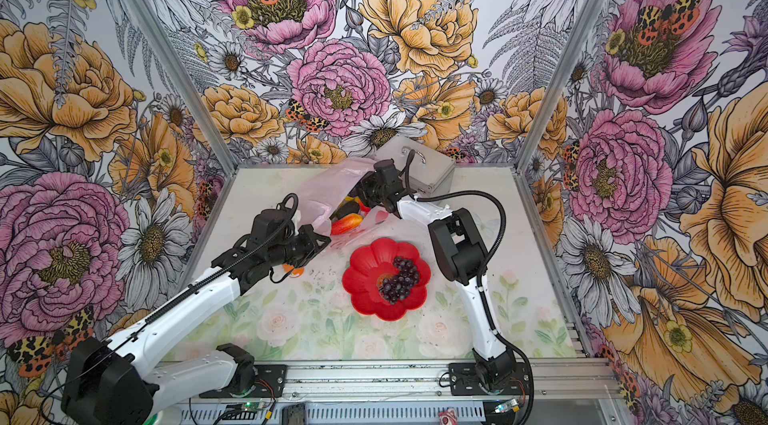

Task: Place the fruits into the plastic bag
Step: 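Release the avocado inside the pink bag held by the left gripper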

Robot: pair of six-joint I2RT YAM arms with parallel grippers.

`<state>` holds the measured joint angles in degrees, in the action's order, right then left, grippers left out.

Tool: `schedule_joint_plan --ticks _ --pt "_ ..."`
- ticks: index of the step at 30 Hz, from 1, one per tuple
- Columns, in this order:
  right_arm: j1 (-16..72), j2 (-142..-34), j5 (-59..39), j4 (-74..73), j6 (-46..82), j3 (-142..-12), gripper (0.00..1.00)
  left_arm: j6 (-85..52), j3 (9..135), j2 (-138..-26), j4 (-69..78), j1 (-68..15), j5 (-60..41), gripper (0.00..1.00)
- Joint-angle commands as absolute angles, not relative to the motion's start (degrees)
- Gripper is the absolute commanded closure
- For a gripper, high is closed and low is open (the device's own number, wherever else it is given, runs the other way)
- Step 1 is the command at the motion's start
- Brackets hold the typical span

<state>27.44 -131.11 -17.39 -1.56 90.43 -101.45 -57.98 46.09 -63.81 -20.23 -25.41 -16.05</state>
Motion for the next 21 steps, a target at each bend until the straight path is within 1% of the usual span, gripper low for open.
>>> schedule_joint_plan --ticks 1,5,6,7,15,18,21 --pt "26.7 -130.7 -11.1 -2.0 90.1 -99.7 0.38 -56.4 45.1 -62.0 -21.3 -24.4 -17.8 1.00" --pt "26.5 -131.0 -11.3 -2.4 90.0 -99.3 0.27 -56.5 44.3 -61.4 -21.3 -23.9 -18.1 1.00" --pt "26.5 -131.0 -11.4 -2.4 89.9 -99.2 0.19 -56.5 44.4 -61.4 -21.3 -23.8 -18.3 1.00" --pt "26.5 -130.8 -11.5 -2.4 89.7 -99.3 0.01 -56.4 44.3 -61.6 -21.2 -23.6 -18.5 1.00" --pt "26.5 -129.1 -14.9 -1.7 87.4 -99.3 0.00 -56.2 45.2 -63.1 -21.1 -23.6 -18.8 1.00" --pt "26.6 -127.6 -17.4 -0.9 85.5 -99.2 0.00 -56.2 45.5 -63.7 -21.0 -23.6 -18.8 1.00" --pt "26.7 -126.4 -22.0 -0.7 83.4 -99.3 0.01 -56.2 45.7 -64.0 -20.9 -23.7 -18.8 1.00"
